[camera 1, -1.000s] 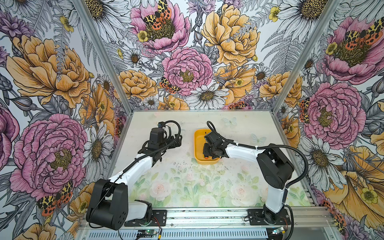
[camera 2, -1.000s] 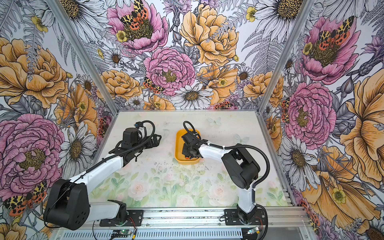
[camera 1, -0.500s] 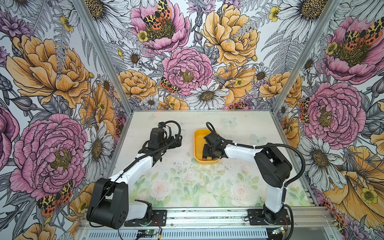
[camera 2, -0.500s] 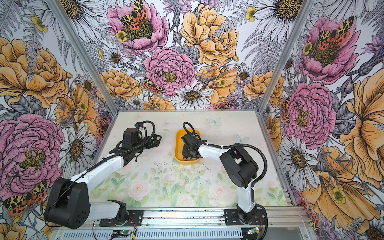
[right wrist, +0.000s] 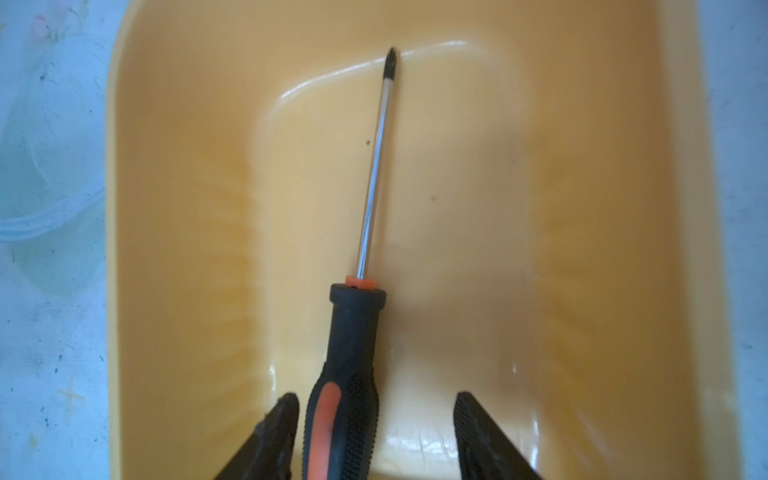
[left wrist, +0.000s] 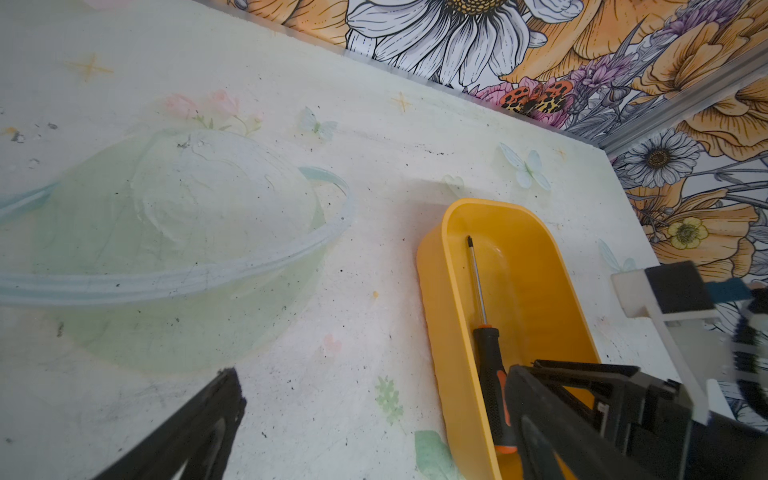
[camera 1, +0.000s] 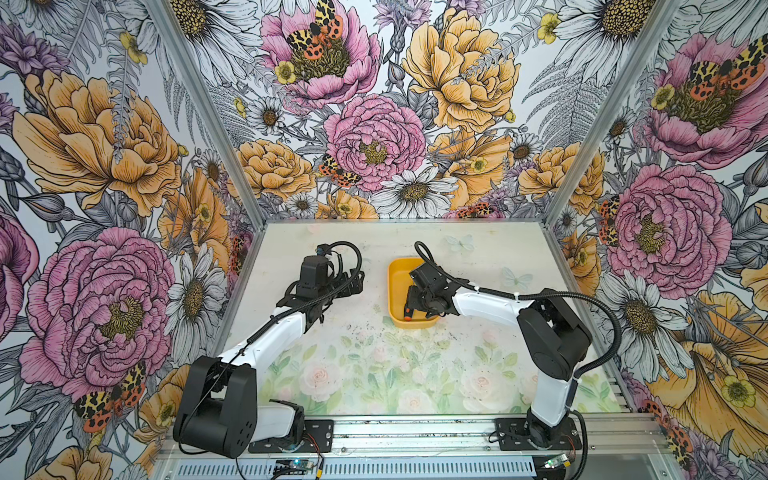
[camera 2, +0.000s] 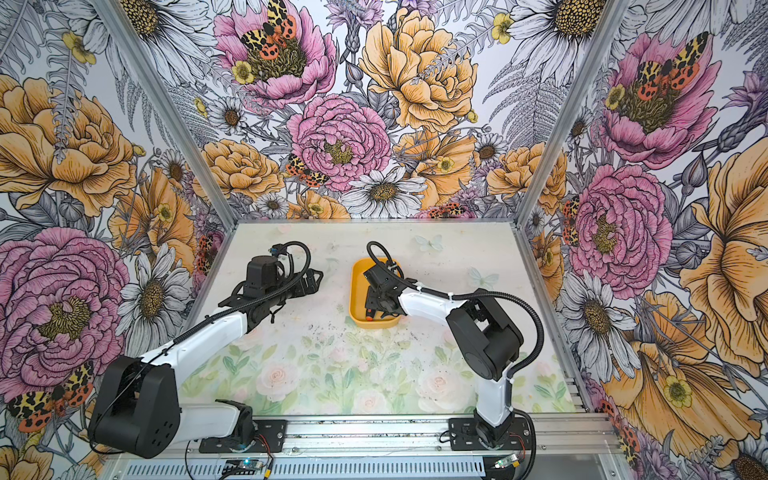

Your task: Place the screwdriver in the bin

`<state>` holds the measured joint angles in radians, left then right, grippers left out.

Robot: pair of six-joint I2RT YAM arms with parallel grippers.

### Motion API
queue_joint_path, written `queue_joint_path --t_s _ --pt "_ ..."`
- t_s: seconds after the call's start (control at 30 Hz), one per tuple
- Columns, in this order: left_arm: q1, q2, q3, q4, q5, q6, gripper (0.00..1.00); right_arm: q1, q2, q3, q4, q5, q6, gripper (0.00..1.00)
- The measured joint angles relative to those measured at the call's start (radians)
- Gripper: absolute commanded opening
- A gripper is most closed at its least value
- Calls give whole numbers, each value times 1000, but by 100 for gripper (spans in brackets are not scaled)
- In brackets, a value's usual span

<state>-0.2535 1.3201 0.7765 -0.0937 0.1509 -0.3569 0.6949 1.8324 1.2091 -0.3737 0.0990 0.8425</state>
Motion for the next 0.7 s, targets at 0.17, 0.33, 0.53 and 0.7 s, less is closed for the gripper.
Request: queue_joint_path --t_s 0.17,0.33,0.53,0.7 --pt "0 0 0 -1 0 0 99 0 -80 3 -34 30 -49 65" --pt "0 0 0 -8 0 10 99 0 -166 3 -56 92 -200 68" --pt "0 0 0 -8 -5 26 99 -16 -314 -34 -39 213 -447 69" --pt "0 -33 -10 -6 -39 51 99 -121 -440 -166 53 228 -609 69"
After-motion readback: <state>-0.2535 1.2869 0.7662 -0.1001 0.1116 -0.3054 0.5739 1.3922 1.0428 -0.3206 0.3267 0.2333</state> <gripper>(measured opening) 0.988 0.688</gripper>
